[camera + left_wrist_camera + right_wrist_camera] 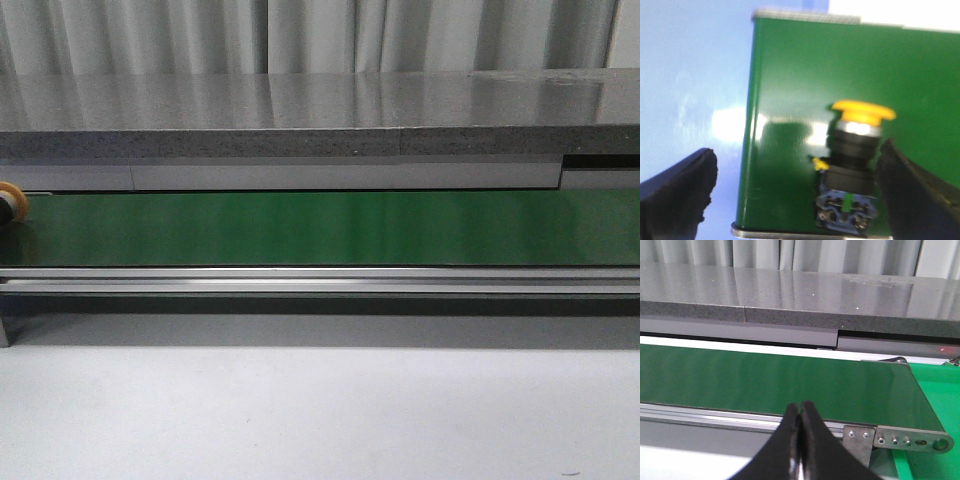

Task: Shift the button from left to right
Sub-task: 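Carry the button onto the green belt and release it with the left gripper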

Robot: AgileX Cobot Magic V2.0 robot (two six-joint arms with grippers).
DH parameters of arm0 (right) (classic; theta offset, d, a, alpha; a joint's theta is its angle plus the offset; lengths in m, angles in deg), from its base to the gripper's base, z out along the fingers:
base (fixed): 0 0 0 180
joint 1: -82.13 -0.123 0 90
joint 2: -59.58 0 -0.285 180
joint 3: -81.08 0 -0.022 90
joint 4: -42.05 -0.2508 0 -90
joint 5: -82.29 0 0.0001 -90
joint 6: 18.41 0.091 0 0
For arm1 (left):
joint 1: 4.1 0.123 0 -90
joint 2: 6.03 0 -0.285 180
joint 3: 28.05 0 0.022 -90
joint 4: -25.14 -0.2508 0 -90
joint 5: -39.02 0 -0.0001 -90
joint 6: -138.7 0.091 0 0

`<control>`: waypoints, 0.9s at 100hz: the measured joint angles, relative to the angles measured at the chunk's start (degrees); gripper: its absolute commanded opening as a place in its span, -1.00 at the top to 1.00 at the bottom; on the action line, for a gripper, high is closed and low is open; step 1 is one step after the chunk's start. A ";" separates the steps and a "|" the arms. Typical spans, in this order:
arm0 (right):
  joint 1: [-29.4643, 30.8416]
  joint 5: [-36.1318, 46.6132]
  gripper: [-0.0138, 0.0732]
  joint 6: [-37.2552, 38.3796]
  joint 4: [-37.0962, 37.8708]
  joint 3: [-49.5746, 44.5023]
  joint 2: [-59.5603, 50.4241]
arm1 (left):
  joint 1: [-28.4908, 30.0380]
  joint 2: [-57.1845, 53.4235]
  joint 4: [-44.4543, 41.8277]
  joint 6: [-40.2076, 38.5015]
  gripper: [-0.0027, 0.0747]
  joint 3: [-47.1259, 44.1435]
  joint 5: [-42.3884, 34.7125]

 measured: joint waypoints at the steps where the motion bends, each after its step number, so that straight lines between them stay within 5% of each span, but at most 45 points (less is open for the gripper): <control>1: 0.00 0.00 0.84 0.00 0.00 0.00 0.00 | -0.12 -0.29 0.00 -0.06 -0.65 0.03 -0.01; 26: 0.00 0.00 0.84 0.00 0.00 0.00 0.00 | -4.82 -13.72 0.00 0.33 -0.65 -6.49 -6.88; 90: 0.00 0.00 0.84 0.00 0.00 0.00 0.00 | -7.29 -63.66 1.42 0.33 -0.65 -45.00 -30.68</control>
